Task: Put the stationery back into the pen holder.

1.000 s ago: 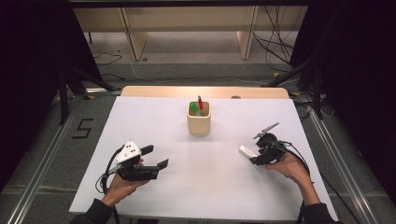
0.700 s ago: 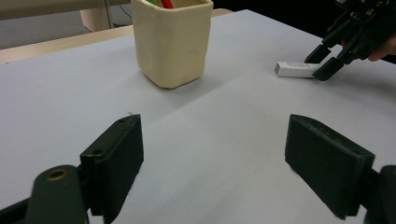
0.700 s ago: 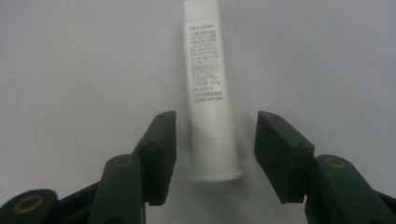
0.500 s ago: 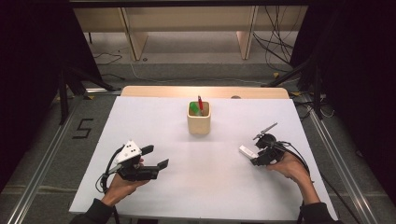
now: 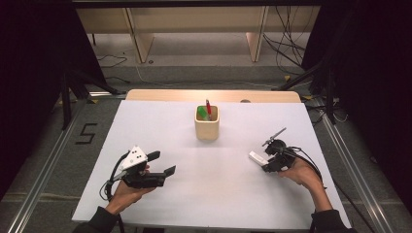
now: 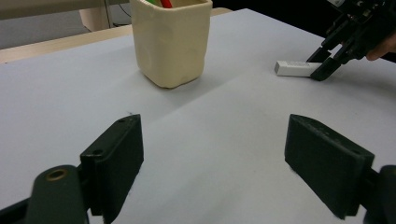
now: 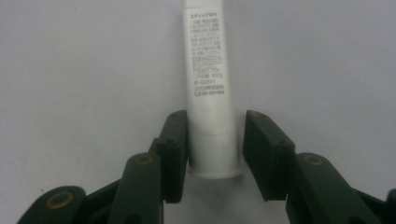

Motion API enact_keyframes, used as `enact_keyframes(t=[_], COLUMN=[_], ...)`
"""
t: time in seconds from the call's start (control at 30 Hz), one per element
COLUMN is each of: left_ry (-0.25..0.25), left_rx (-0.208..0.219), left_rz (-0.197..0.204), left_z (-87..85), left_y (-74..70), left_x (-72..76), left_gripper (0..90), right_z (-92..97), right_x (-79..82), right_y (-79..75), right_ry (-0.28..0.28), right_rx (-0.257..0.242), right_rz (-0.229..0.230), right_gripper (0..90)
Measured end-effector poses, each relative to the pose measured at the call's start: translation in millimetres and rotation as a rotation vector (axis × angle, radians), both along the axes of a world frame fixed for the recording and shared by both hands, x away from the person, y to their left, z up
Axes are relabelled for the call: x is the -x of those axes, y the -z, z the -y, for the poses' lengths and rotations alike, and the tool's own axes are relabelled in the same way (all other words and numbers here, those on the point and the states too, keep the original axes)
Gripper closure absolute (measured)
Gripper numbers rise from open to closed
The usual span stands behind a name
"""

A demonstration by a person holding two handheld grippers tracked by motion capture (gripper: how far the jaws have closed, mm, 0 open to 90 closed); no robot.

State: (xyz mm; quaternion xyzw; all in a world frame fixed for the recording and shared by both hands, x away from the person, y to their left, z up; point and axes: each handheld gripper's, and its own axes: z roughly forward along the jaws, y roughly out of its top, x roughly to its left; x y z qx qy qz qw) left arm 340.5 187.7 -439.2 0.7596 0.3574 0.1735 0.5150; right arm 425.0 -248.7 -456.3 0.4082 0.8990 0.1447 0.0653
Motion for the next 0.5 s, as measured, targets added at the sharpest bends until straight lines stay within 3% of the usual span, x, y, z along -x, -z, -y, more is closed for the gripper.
enact_keyframes(t=[0.17, 0.5], left_ry=[0.0, -0.002], left_rx=[0.002, 0.005], left_rz=[0.002, 0.002], left_z=[-0.1, -0.4], left_y=[-0.2, -0.1], left_x=[0.2, -0.1], left_gripper=[19.3, 19.6], right_z=[-2.5, -5.6], right_x=[1.2, 3.2], right_y=[-0.8, -1.5], right_ry=[-0.01, -0.035], right_rx=[0.014, 0.044], right_rz=[-0.005, 0.007], right_gripper=[66.0, 67.4])
